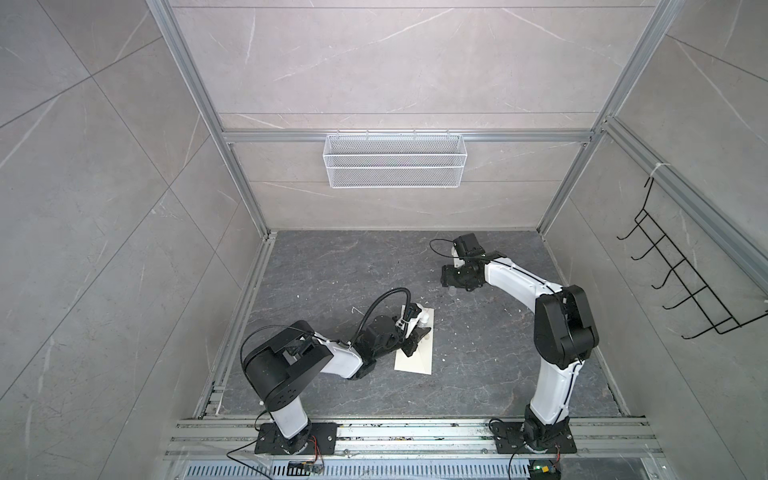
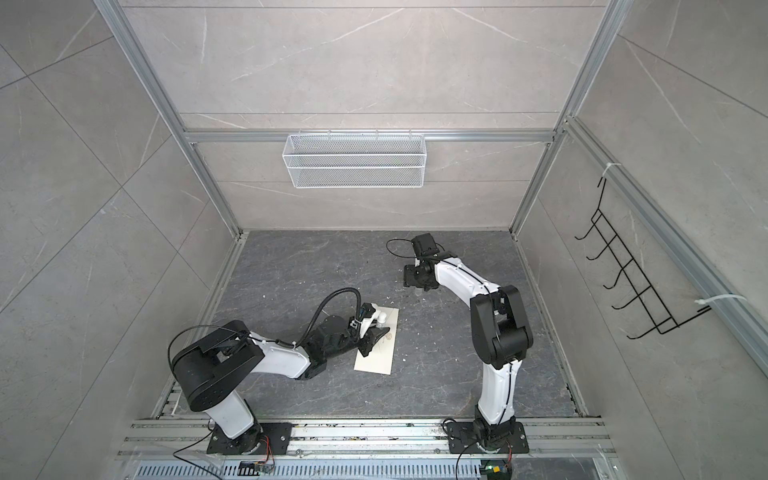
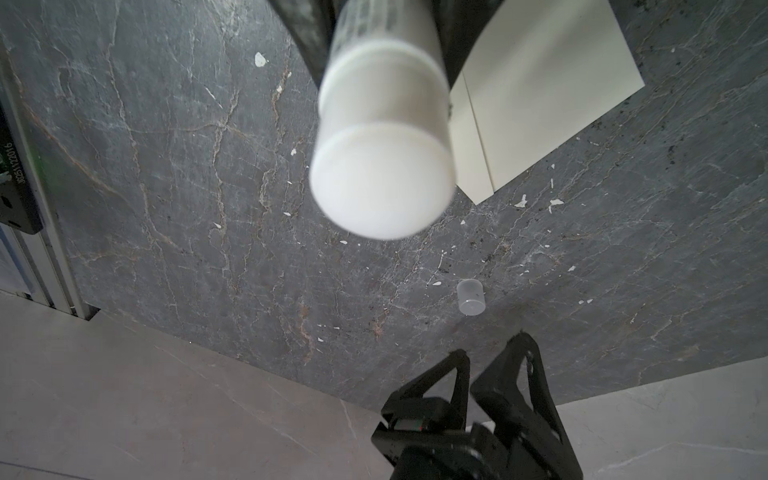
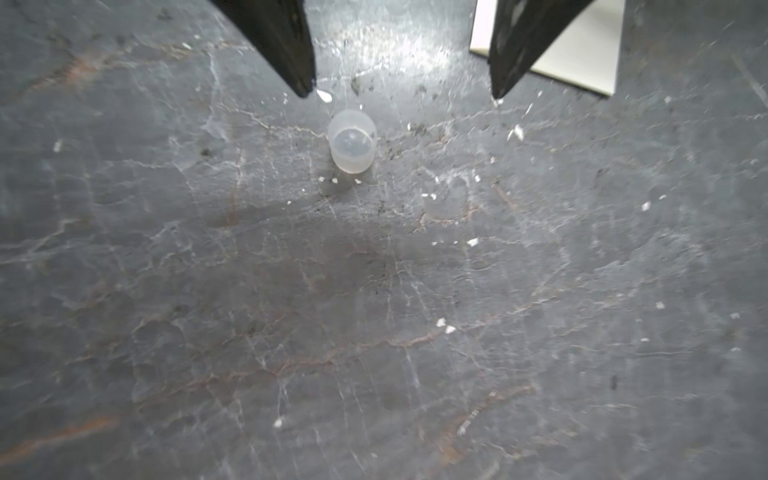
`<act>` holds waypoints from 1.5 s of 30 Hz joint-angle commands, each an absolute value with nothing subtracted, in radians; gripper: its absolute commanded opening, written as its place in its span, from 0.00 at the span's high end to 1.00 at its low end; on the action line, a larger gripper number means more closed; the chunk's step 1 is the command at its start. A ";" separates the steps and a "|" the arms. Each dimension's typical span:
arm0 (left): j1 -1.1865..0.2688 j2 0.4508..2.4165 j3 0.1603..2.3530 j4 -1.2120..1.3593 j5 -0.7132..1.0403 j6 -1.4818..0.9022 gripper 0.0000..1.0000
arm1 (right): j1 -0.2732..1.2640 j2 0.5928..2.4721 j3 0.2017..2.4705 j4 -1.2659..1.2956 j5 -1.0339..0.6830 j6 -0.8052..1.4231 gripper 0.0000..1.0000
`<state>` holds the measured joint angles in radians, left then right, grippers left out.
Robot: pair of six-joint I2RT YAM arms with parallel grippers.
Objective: Place the letter into the envelope and seal it
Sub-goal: 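Open the right gripper, move it to the translucent cap and grasp it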
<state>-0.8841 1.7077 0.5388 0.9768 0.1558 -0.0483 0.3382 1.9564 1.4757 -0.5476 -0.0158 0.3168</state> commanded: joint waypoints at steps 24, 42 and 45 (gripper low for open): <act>-0.885 1.721 0.560 1.080 0.135 -0.044 1.00 | 0.338 2.137 1.598 -0.660 0.092 0.282 0.58; -0.886 1.732 0.568 1.069 0.138 -0.048 1.00 | 0.338 2.150 1.612 -0.660 0.098 0.284 0.72; -0.886 1.730 0.566 1.069 0.139 -0.045 1.00 | 0.337 2.138 1.608 -0.663 0.097 0.284 0.73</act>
<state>-0.8841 1.7309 0.5400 1.0027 0.1398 -0.0483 0.3378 2.1304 1.5898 -0.6361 0.0830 0.2916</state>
